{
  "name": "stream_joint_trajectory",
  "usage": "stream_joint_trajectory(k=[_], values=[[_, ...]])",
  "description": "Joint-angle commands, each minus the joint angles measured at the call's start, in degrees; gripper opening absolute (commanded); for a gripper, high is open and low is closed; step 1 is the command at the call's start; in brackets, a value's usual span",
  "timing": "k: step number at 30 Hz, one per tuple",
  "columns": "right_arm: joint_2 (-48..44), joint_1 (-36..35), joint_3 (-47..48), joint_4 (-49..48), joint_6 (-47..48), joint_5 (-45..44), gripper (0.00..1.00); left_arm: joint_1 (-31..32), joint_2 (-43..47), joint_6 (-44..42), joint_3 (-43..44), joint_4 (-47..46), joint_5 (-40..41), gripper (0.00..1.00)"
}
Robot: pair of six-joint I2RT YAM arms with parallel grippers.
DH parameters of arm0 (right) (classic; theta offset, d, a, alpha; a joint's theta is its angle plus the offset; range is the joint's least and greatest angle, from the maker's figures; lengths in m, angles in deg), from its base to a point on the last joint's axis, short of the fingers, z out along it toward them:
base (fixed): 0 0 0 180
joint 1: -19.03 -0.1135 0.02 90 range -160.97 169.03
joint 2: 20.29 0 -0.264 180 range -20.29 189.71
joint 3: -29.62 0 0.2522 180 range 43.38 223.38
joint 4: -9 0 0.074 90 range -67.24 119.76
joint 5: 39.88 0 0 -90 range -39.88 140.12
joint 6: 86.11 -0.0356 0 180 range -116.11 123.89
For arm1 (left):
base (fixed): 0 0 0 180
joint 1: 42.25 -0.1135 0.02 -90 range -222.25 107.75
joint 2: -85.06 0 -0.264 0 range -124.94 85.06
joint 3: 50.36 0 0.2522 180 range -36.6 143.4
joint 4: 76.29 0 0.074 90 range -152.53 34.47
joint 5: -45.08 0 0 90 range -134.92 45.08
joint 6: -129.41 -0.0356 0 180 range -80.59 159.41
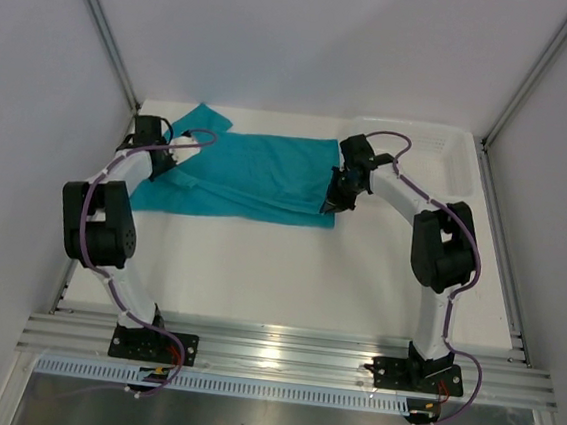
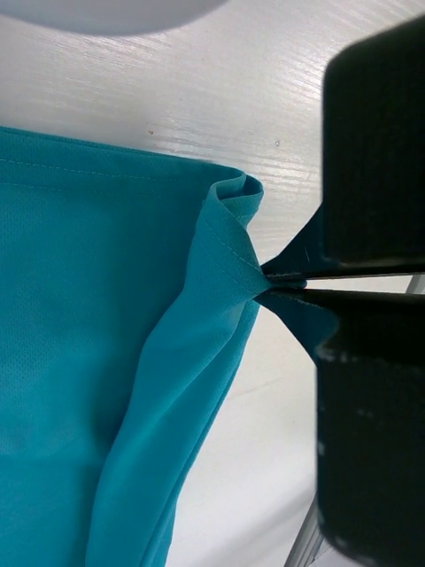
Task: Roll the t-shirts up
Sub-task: Fold the tshirt
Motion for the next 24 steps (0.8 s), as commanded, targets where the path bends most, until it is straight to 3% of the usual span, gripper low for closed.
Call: stream_joint_trajectory(k=[1, 3, 4, 8, 12, 18, 20, 21, 24], values=[[0.8, -0.4, 2.1, -1.0, -1.6, -1.4, 0.06, 0.6, -1.4, 1.6, 3.4, -1.4, 1.5, 0.15], [1.0, -0.7, 2.2, -1.6, -2.3, -1.6, 0.12, 0.6, -3.1, 4.6, 6.0, -0.3, 2.4, 0.28], [1.1, -0.8, 2.2, -1.8, -2.5, -2.1, 0.20, 0.6, -3.7, 5.8, 6.5, 0.7, 2.7, 0.32], [1.0, -1.0, 2.2, -3.0, -3.4, -4.0, 0.33, 0.6, -6.2, 11.1, 10.1, 2.5, 4.5, 0.48], [-0.5, -1.3, 3.3, -3.6, -3.1, -6.5, 0.38, 0.1, -7.5, 17.7, 14.7, 5.4, 6.1, 0.53], [-3.0, -1.8, 4.0, -2.6, 0.4, -9.4, 0.36, -4.1, -6.1, 30.0, 21.0, 21.4, 5.7, 0.56], [-4.6, -1.9, 2.8, -1.1, 1.6, -11.2, 0.31, -6.9, -4.6, 32.9, 19.0, 24.2, 4.6, 0.59], [-5.3, -2.0, 1.7, -1.2, 1.9, -11.5, 0.22, -7.7, -4.1, 34.9, 17.9, 24.9, 4.4, 0.60], [-8.4, -2.5, -4.2, -3.8, 3.0, -11.0, 0.18, -10.0, -3.0, 36.4, 11.9, 22.7, 5.2, 0.61]])
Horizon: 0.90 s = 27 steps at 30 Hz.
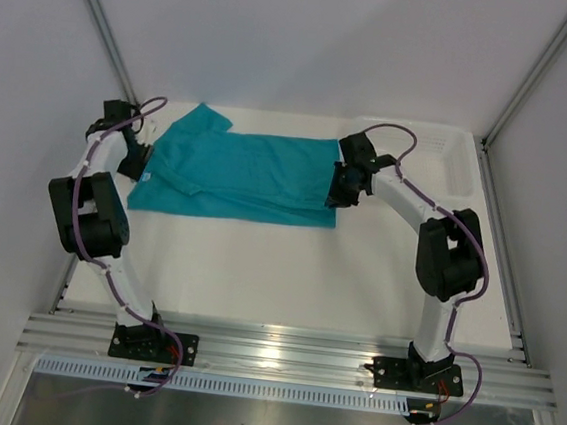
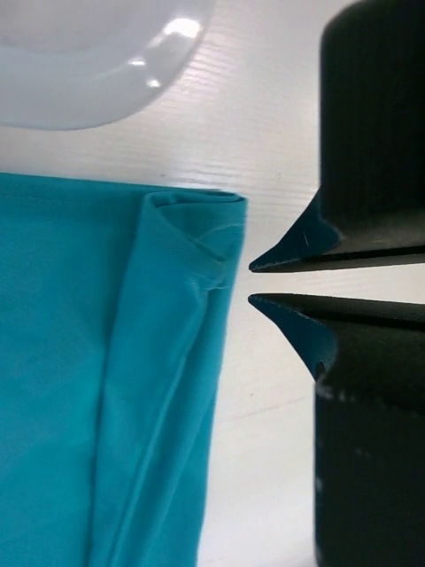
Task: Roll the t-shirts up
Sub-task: Fold the tshirt
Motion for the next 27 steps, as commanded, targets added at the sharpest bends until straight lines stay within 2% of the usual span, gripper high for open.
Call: stream_joint_trajectory(k=[1, 9, 13, 22, 27], values=[[-5.5, -0.9, -4.7, -1.7, 2.4, -1.4, 0.18, -2.9, 2.6, 6.6, -5.7, 3.8, 0.1, 0.61], [-0.2, -5.8, -1.3, -7.9, 5.9, 5.4, 0.18, -3.0, 0.3, 10.9, -4.5, 3.3, -4.1, 0.62], [3.8, -6.0, 2.7, -8.0, 5.9, 4.7, 0.15, -3.0, -1.9, 12.1, -3.8, 3.9, -4.0, 0.62], [10.5, -6.4, 6.3, -7.1, 7.8, 3.8, 0.11, -3.0, -4.7, 13.4, -3.5, 3.3, -3.5, 0.49], [13.2, -6.3, 9.6, -5.8, 7.8, 1.7, 0.10, -3.1, -5.4, 14.3, -3.0, 3.0, -4.0, 0.39]])
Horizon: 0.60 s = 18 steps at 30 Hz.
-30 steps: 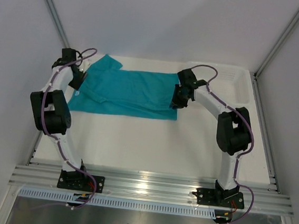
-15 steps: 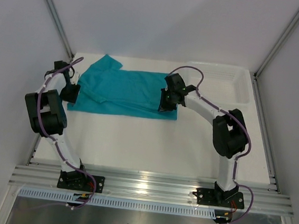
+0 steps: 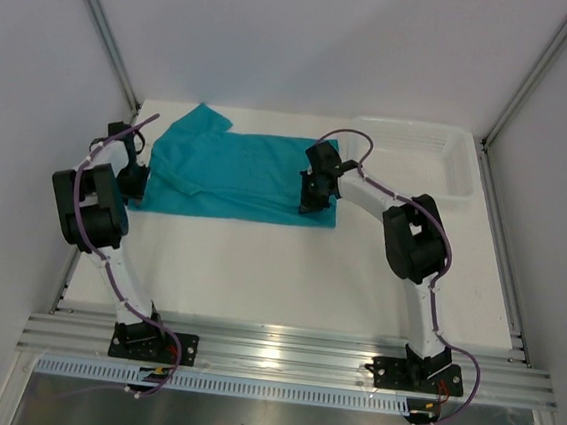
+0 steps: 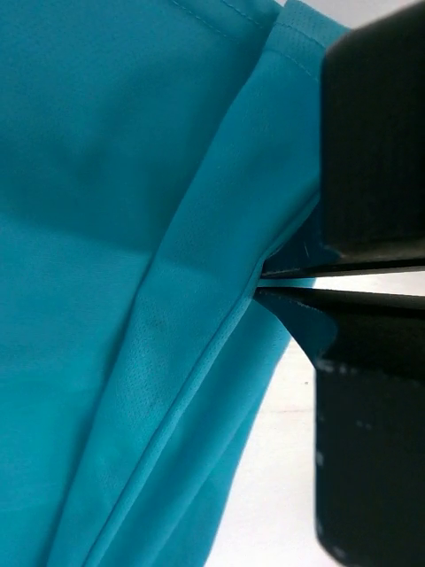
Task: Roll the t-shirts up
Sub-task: Fold the tshirt
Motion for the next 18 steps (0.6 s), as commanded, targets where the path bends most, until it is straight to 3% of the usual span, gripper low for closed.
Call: stream_joint_trajectory(k=[1, 2, 5, 18], values=[[1.3, -0.1, 4.4, 0.2, 0.7, -2.2, 0.09, 0.2, -0.6, 1.9, 2.4, -0.6, -1.0, 0.36], [1.5, -0.1, 4.6, 0.3, 0.2, -2.3, 0.09, 0.2, -0.6, 2.1, 2.5, -0.5, -0.8, 0.28], [1.7, 0.4, 5.8, 0.0, -0.5, -3.2, 0.09, 0.2, -0.8, 2.2, 2.3, -0.5, -0.7, 0.25], [11.8, 1.9, 19.3, 2.1, 0.4, -4.2, 0.08, 0.2, 0.8, 2.4, 2.5, 0.3, -1.1, 0.34]])
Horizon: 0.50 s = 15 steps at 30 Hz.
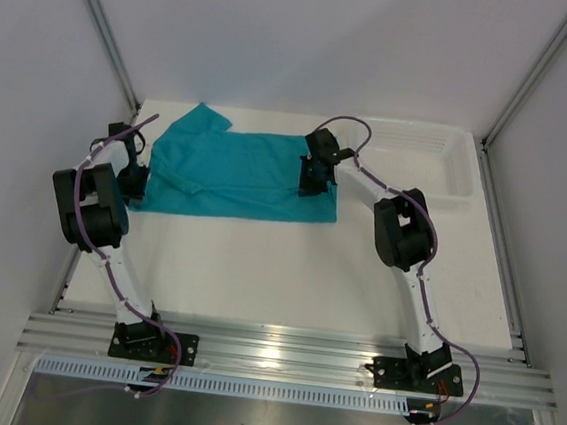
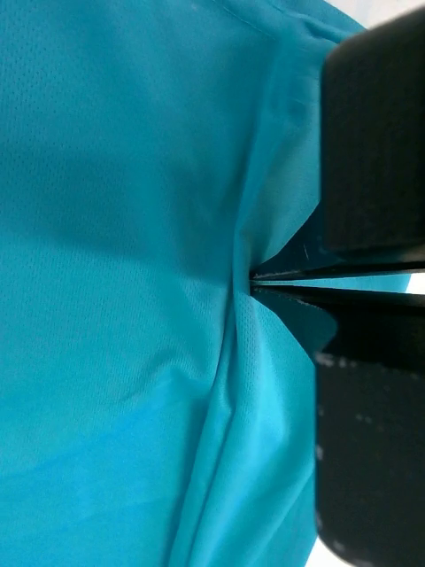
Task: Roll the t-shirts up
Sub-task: Fold the tshirt
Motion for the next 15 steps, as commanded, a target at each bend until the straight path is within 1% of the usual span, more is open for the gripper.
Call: stream_joint_trajectory(k=[1, 3, 6, 10, 11, 13, 14, 15], values=[[1.8, 0.1, 6.4, 1.9, 0.5, -1.6, 0.08, 0.1, 1.7, 1.5, 2.1, 0.5, -1.2, 0.36], [1.6, 0.0, 7.6, 2.6, 0.5, -1.7, 0.08, 0.1, 2.9, 1.9, 2.3, 1.1, -1.3, 0.37], [-1.9, -0.8, 7.2, 2.8, 1.2, -3.8, 0.09, -0.2, 4.9, 2.5, 2.2, 1.7, -2.0, 0.38], [-8.6, -1.6, 3.8, 4.3, 0.7, -8.0, 0.19, -1.1, 7.1, 4.1, 2.5, 2.5, -2.5, 0.40], [-11.8, -1.7, 0.9, 4.4, -0.1, -8.9, 0.22, -1.2, 7.2, 4.3, 2.9, 2.7, -2.7, 0.41], [-14.9, -1.6, -3.4, 4.6, -1.0, -11.2, 0.27, -1.3, 7.1, 4.9, 2.5, 2.8, -2.6, 0.42], [-17.7, -1.5, -8.1, 4.5, -1.6, -11.9, 0.32, -1.2, 6.9, 5.2, 2.5, 2.8, -2.4, 0.43], [-18.9, -1.4, -10.5, 4.7, -2.9, -12.5, 0.33, -1.2, 6.2, 5.9, 2.5, 3.0, -2.4, 0.45]])
